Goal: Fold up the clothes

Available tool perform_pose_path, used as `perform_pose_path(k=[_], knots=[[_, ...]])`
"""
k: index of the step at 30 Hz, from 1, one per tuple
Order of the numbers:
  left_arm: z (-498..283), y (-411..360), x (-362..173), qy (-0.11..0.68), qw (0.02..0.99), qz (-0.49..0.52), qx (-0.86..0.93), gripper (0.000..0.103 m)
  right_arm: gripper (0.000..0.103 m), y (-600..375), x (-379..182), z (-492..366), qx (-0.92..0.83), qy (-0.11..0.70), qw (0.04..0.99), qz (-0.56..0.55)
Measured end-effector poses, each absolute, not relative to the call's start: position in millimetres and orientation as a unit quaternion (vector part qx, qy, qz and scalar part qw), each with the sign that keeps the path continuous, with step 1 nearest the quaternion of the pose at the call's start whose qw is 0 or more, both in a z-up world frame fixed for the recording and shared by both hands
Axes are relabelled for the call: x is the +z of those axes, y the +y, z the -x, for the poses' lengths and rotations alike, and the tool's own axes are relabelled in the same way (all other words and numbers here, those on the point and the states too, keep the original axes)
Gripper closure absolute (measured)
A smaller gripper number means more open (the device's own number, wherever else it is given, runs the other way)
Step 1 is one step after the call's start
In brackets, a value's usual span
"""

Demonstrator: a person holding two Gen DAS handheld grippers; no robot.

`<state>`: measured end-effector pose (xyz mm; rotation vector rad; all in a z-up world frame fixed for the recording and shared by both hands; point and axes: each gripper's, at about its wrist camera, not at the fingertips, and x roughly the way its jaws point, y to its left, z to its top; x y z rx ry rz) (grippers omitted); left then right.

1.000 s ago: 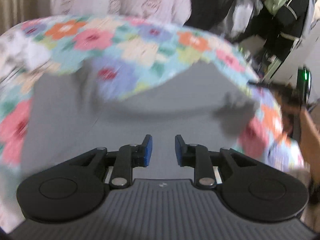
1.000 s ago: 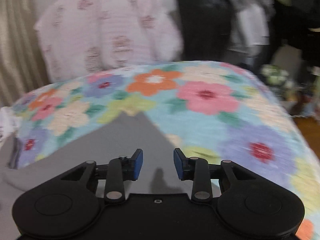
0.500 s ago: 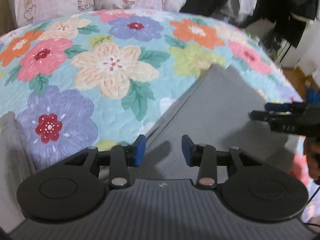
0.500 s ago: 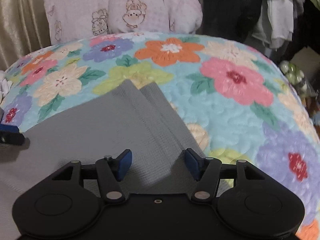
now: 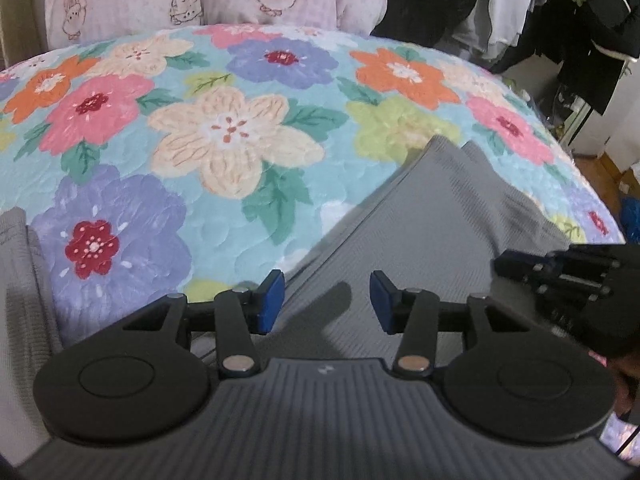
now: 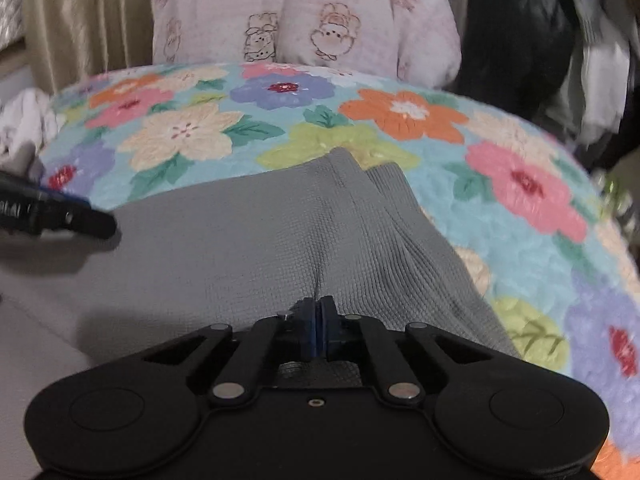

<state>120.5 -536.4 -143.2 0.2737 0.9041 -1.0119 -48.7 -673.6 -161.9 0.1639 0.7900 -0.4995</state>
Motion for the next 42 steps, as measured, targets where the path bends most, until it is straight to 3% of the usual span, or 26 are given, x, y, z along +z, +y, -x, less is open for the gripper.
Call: perform_pose_path(k=[4, 7, 12, 22, 27, 32, 34, 36, 37, 42], knots=[[-114, -548, -138, 0.405, 0.771, -0.125, -0.475, 0.057, 0.1, -677, -147, 54, -0.247, 0.361, 0.895, -0.088], [-113, -558, -146, 0.415, 0.776, -0.135, -0.455, 0.048, 0.1, -683, -137, 56, -0.251, 0.348, 0.897, -0.104], [-112, -563, -162, 0.42, 0.769, -0.158, -0.455, 0.048, 0.099, -696, -146, 54, -0.241, 0.371, 0.887, -0.13], [-108, -583, -151, 0.402, 0.752, -0.204, -0.481, 0.049, 0.082, -731, -154, 73, -0.249, 0.382, 0.851, -0.26], [-115, -615, -150, 0.395, 0.731, -0.231, -0.506, 0.048, 0.063, -766, -148, 111, -0.259, 0.305, 0.839, -0.369], [-117, -651, -157, 0.384, 0.713, -0.259, -0.527, 0.048, 0.062, -791, -151, 144, -0.281, 0.253, 0.818, -0.434], [-118, -661, -158, 0.385, 0.709, -0.247, -0.537, 0.051, 0.062, -795, -155, 145, -0.272, 0.245, 0.817, -0.446], [-119, -668, -160, 0.4, 0.697, -0.24, -0.545, 0.092, 0.062, -798, -157, 142, -0.259, 0.241, 0.818, -0.453], [-118, -671, -160, 0.406, 0.693, -0.244, -0.544, 0.098, 0.062, -799, -158, 141, -0.253, 0.239, 0.819, -0.456], [-103, -671, -144, 0.386, 0.702, -0.261, -0.539, 0.099, 0.056, -796, -155, 131, -0.256, 0.256, 0.827, -0.43]])
